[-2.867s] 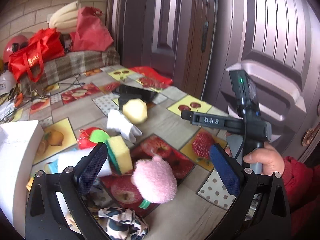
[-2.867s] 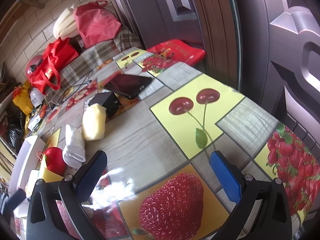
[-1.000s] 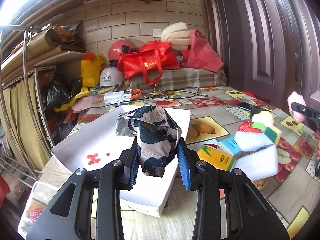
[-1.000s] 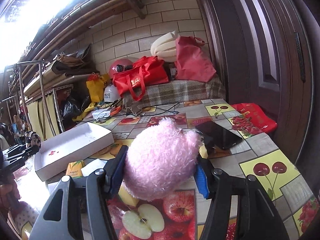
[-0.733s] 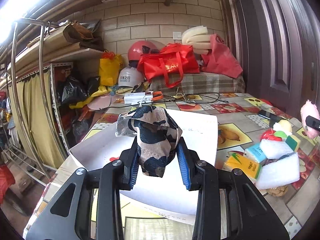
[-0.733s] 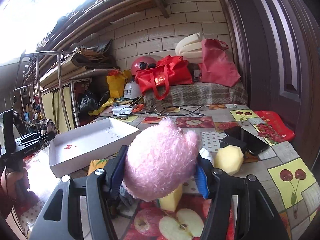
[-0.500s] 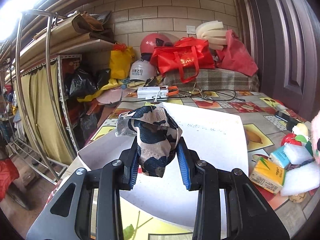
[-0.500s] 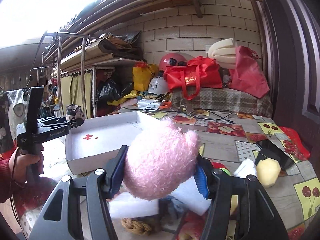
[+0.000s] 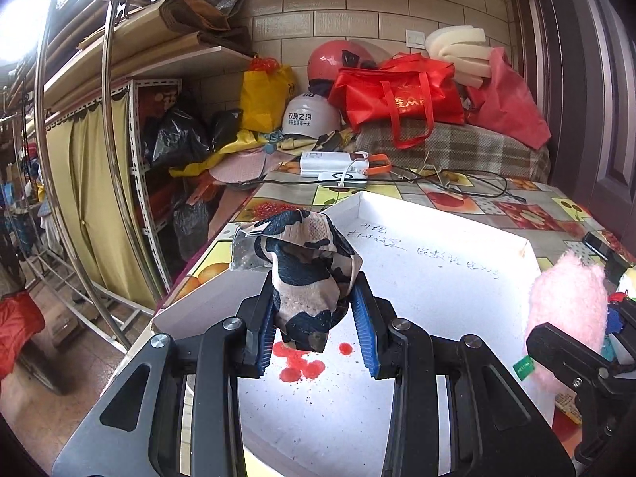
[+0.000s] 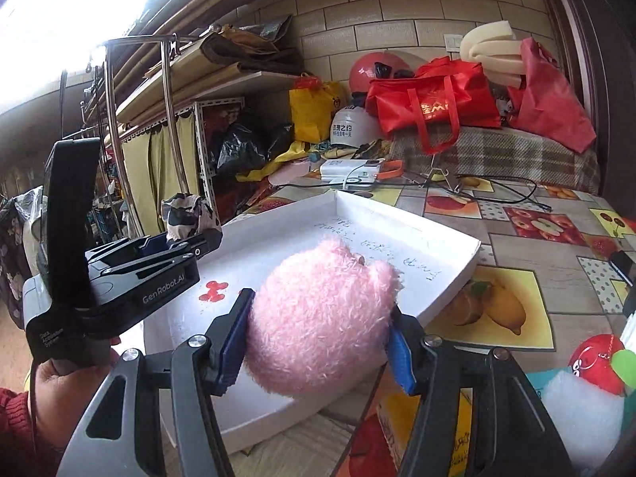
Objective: Organize soft objects
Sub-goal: 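Carry both items into the white tray and open both tools to release, then move both tools back to the pile of soft items, then grasp the white foam block with the left tool while the right tool grasps the yellow-green sponge, then carry foam block and sponge into the white tray and release both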
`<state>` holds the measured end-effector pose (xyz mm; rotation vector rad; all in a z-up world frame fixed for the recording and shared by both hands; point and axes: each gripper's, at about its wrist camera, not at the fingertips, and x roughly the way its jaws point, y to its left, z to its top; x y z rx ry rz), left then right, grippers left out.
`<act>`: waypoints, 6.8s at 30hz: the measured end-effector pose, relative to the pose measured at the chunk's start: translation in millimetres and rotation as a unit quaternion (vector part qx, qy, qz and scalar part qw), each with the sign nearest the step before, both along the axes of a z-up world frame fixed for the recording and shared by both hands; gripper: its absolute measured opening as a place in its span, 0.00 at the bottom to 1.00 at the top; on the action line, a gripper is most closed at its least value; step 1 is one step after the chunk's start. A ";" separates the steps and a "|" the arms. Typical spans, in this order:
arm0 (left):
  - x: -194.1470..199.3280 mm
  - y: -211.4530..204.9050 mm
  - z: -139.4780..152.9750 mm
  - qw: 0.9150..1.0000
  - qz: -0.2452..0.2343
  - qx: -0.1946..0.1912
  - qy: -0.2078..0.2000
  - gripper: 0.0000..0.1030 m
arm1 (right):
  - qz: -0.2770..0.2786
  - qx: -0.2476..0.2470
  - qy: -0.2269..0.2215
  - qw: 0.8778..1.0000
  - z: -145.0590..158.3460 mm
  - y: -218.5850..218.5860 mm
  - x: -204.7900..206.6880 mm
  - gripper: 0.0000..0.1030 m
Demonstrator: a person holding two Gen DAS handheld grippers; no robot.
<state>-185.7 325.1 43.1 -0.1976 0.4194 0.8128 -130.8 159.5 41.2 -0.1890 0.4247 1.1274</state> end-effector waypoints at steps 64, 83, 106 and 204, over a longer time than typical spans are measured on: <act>58.7 -240.0 0.6 0.899 -0.422 0.086 0.084 1.00 | -0.087 -0.020 0.036 0.995 2.3 -220.4 94.2 0.80; 83.5 -221.3 -15.2 0.888 -0.443 -0.018 0.122 0.48 | -0.077 -0.039 0.167 0.982 -21.5 -222.6 131.6 0.26; 59.4 -213.8 -26.5 0.875 -0.388 0.165 0.236 0.77 | -0.092 -0.023 0.169 0.981 -17.4 -225.8 138.3 0.26; -49.0 -10.2 9.7 0.998 0.037 0.019 -0.048 0.59 | 0.111 0.005 -0.030 0.993 3.5 -36.5 -37.5 0.26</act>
